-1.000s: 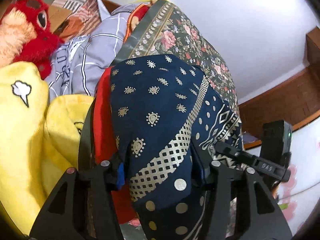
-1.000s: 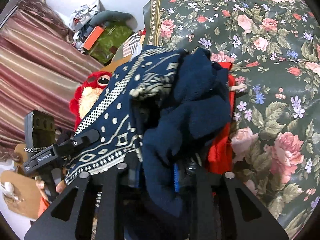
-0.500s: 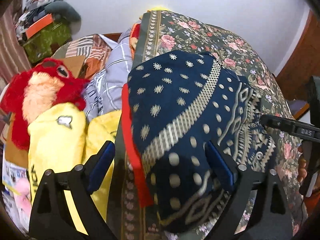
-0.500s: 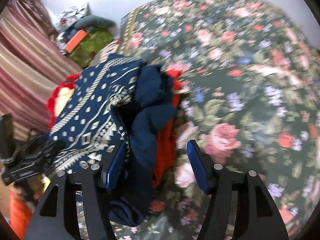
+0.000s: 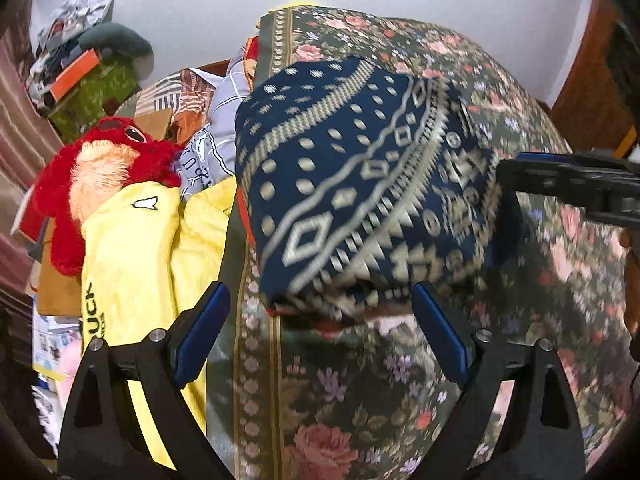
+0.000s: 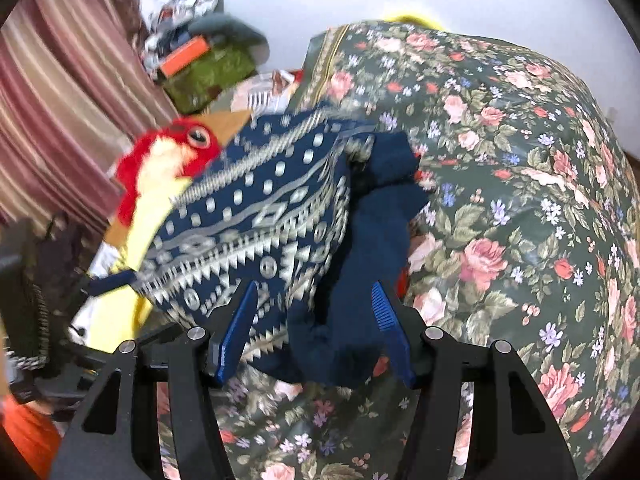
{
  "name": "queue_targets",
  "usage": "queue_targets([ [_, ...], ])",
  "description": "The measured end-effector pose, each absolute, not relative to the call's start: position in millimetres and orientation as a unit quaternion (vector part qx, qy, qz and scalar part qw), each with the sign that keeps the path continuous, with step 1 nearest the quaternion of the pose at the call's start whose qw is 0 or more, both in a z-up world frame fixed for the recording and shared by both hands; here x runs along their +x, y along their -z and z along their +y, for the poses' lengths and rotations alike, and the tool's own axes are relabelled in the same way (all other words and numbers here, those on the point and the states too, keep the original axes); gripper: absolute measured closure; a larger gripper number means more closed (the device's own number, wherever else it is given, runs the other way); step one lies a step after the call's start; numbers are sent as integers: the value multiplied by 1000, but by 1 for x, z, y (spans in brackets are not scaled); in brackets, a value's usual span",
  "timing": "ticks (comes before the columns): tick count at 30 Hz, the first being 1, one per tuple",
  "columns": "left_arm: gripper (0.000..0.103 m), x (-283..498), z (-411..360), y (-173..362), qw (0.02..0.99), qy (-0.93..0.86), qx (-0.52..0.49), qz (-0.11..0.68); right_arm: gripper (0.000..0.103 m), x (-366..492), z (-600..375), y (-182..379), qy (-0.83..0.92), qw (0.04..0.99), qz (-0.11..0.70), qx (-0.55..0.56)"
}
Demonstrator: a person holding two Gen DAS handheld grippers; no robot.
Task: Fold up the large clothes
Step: 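Lower the bundle onto the red cloth and open both grippers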
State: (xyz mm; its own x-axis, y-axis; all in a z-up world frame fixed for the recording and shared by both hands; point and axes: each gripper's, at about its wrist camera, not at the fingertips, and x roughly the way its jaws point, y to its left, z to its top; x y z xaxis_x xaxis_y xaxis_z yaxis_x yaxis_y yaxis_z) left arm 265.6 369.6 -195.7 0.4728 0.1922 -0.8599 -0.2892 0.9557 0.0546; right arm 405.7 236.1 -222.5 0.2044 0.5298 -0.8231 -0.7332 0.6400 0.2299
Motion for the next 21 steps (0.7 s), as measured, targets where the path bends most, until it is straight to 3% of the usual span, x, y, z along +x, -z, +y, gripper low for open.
queue_targets([
  [9,11,217,351,181,866,-167,-64,467,47,426,162,239,-324,784,521,-91],
  [12,11,198,340,163,876,-168,-71,448,47,412,132,211,-351,786,504,-74],
  [21,11,151,287,69,930,-161,-65,323,47,309,89,86,-424,837,338,-70],
])
